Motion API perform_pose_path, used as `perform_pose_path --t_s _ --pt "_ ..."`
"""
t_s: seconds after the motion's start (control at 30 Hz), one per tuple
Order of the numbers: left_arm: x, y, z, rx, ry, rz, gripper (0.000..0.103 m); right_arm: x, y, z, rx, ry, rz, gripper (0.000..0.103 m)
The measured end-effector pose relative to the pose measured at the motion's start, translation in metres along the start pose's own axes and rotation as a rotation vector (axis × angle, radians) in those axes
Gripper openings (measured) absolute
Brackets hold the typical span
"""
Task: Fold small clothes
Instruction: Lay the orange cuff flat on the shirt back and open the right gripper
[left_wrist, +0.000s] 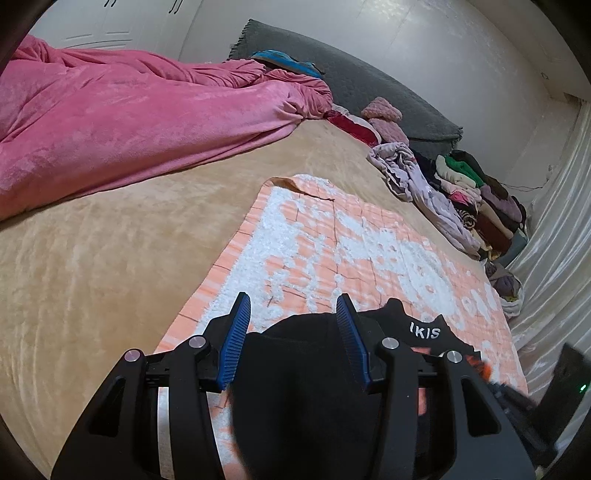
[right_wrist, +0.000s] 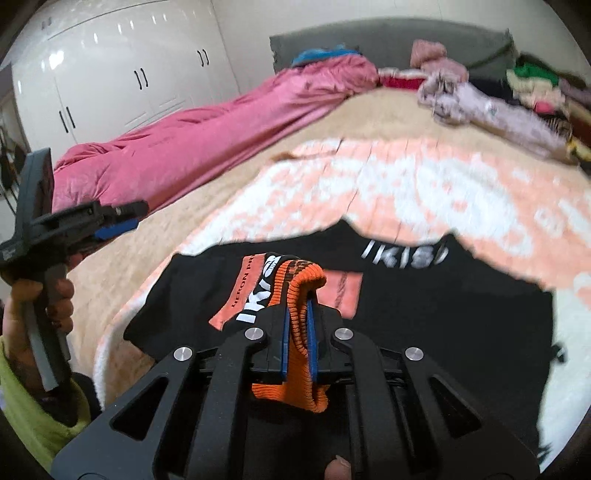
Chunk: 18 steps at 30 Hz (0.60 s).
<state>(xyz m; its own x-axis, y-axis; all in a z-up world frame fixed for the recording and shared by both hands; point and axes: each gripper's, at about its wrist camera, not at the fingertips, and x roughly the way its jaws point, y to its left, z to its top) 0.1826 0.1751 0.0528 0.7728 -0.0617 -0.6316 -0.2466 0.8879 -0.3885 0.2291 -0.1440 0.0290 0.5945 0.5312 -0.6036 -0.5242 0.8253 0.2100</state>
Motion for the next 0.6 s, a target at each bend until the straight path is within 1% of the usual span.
perform_pose_path --t_s 0.1,0.3,0.47,0.6 --pt "0.0 -0.002 -0.002 0.01 0.001 0.0 0.047 -0.012 -0.013 0.009 0.0 -0.026 -0.039 0.003" --pt "0.003 -0.007 -0.005 0.024 0.011 0.004 0.047 -0.035 -0.057 0.016 0.033 -0.049 -0.147 0.003" --pt "0.011 -0.014 -0.009 0.047 0.029 0.012 0.047 -0.042 -0.089 0.005 0.065 -0.02 -0.221 0.003" --pt "0.023 -0.026 -0.017 0.087 0.059 0.019 0.047 -0.038 -0.106 -0.007 0.084 0.009 -0.242 0.003"
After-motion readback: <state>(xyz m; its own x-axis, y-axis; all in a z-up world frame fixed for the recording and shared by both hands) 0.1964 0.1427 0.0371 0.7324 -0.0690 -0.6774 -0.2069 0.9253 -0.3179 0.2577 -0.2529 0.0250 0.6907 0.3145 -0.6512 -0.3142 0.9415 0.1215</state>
